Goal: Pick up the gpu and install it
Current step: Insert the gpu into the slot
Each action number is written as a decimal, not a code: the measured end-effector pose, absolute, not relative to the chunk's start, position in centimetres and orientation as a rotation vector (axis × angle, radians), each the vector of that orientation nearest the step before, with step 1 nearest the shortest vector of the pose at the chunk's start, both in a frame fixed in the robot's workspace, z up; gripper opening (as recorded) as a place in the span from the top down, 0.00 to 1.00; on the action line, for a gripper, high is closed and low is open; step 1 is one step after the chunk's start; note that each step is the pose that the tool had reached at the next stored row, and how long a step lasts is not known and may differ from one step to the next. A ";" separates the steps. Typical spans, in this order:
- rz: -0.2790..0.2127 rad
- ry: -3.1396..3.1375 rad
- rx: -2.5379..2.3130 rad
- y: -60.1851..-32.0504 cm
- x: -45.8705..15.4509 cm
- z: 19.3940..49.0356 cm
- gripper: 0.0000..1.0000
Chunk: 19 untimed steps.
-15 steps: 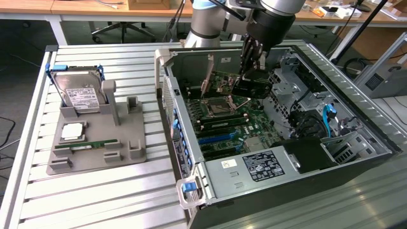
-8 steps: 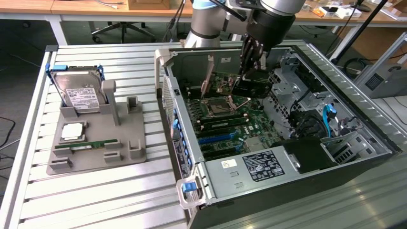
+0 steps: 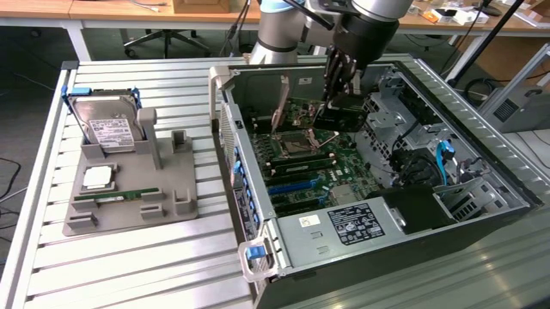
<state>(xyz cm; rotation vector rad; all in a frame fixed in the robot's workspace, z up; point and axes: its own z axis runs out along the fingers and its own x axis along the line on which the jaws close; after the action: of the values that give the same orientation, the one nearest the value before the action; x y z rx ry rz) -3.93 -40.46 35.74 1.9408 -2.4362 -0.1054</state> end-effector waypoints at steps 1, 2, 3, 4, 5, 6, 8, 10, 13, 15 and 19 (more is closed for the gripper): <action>-0.105 -2.427 1.952 -40.5 -3.9 35.7 0.73; -0.105 -2.416 1.965 -40.5 -3.9 35.7 0.73; -0.105 -2.410 1.972 -40.5 -3.9 35.7 0.73; -0.105 -2.403 1.980 -40.5 -3.9 35.7 0.73; -0.104 -2.396 1.988 -40.5 -3.9 35.7 0.73; -0.104 -2.390 1.995 -40.5 -3.9 35.7 0.73; -0.104 -2.377 2.010 -40.5 -3.9 35.7 0.73; -0.104 -2.364 2.024 -40.5 -3.9 35.7 0.73; -0.103 -2.336 2.056 -40.5 -3.9 35.7 0.73; -0.103 -2.314 2.079 -40.5 -3.9 35.7 0.73; -0.102 -2.278 2.117 -40.5 -3.9 35.7 0.73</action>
<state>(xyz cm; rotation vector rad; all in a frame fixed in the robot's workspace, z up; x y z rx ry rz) -3.93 -40.46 35.72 2.1172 -2.2778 -0.1020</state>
